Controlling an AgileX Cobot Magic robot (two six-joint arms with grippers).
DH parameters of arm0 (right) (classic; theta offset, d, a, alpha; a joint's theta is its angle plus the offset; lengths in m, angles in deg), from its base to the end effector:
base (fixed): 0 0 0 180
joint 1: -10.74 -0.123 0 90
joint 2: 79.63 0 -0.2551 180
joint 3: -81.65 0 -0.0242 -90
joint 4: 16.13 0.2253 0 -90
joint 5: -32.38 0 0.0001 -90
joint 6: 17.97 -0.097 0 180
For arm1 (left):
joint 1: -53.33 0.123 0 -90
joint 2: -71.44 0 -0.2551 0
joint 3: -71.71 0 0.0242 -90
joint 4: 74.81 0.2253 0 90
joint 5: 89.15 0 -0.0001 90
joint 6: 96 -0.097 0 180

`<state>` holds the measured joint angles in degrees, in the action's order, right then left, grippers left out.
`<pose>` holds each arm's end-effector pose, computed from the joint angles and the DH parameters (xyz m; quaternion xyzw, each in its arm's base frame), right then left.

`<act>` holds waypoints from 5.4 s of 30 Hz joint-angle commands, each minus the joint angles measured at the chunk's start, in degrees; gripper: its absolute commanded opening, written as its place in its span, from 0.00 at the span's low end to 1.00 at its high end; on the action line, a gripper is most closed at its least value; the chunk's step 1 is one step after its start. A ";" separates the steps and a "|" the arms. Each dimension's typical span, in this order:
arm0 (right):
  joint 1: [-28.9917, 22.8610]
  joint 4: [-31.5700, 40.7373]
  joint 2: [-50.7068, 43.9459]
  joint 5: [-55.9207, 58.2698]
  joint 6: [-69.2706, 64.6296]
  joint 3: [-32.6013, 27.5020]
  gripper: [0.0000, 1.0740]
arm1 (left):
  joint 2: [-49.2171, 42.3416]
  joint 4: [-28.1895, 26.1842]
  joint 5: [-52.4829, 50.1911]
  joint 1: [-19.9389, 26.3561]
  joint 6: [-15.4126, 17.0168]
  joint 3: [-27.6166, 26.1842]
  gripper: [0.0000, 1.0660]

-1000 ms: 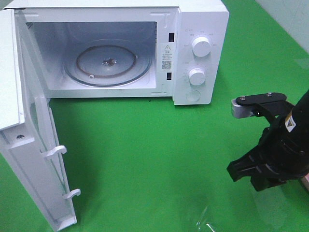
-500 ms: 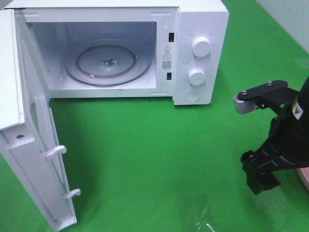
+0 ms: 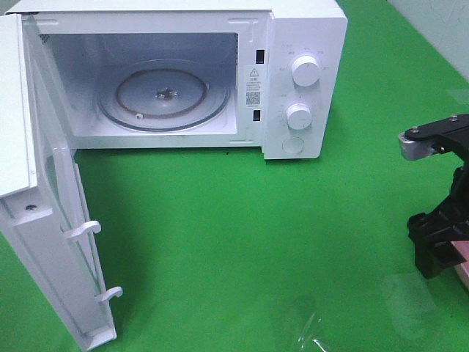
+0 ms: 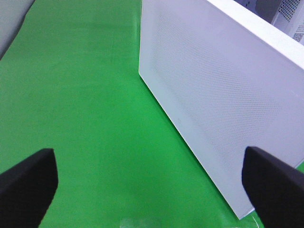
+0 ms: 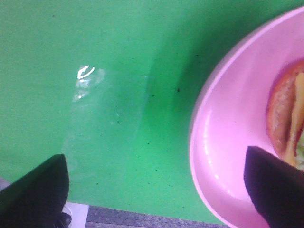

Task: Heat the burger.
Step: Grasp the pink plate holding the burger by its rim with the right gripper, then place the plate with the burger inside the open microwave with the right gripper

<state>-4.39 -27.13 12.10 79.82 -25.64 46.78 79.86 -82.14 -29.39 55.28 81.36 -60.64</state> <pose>0.2099 0.0426 0.1677 -0.1256 0.9880 -0.0622 0.0653 0.0083 -0.0104 0.2644 0.0071 0.8455 -0.0426 0.5322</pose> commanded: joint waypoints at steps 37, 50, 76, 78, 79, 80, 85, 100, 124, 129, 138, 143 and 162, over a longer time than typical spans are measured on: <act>7.73 -5.21 12.55 -11.23 -1.55 -0.06 0.74 | -1.26 -0.23 -0.23 -0.34 -0.11 0.11 0.91; 7.73 -5.21 17.42 -14.78 -4.13 -0.06 0.72 | -1.26 -0.17 -0.23 -0.34 -0.11 0.11 0.91; 7.73 -7.28 20.57 -17.13 -7.33 -0.06 0.05 | -1.26 -0.17 -0.23 -0.34 -0.11 0.11 0.91; 7.73 -7.79 20.57 -17.13 -7.33 -0.06 0.00 | -1.26 -0.17 -0.23 -0.34 -0.11 0.11 0.91; 7.73 -7.79 20.57 -17.13 -7.33 -0.06 0.00 | -1.26 -0.17 -0.23 -0.34 -0.11 0.11 0.91; 7.73 -7.79 20.57 -17.13 -7.56 -0.06 0.00 | -1.26 -0.17 -0.23 -0.34 -0.11 0.11 0.91; 7.73 -7.96 20.57 -17.02 -8.25 -0.06 0.00 | -1.26 -0.17 -0.23 -0.34 -0.11 0.11 0.91; 7.51 -12.26 17.02 -12.72 -13.58 -0.06 0.00 | -1.26 -0.17 -0.23 -0.34 -0.11 0.11 0.91; -1.49 -23.43 13.58 -1.89 -24.98 -0.06 0.00 | -1.26 -0.17 -0.23 -0.34 -0.11 0.11 0.91; -4.18 -24.52 13.41 0.69 -25.55 -0.06 0.00 | -1.26 -0.17 -0.23 -0.34 -0.11 0.11 0.91; -7.73 -24.75 10.03 2.98 -26.87 -0.06 0.00 | -1.26 -0.17 -0.23 -0.34 -0.11 0.11 0.91; -10.26 -24.75 8.08 5.21 -27.27 -0.06 0.00 | -1.26 -0.17 -0.23 -0.34 -0.11 0.11 0.91; -23.32 -24.24 7.68 10.03 -29.85 -0.06 0.00 | -1.26 -0.17 -0.23 -0.34 -0.11 0.11 0.91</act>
<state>-25.93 -49.25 20.24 87.10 -54.64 46.78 79.86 -82.14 -29.39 55.28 81.36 -60.64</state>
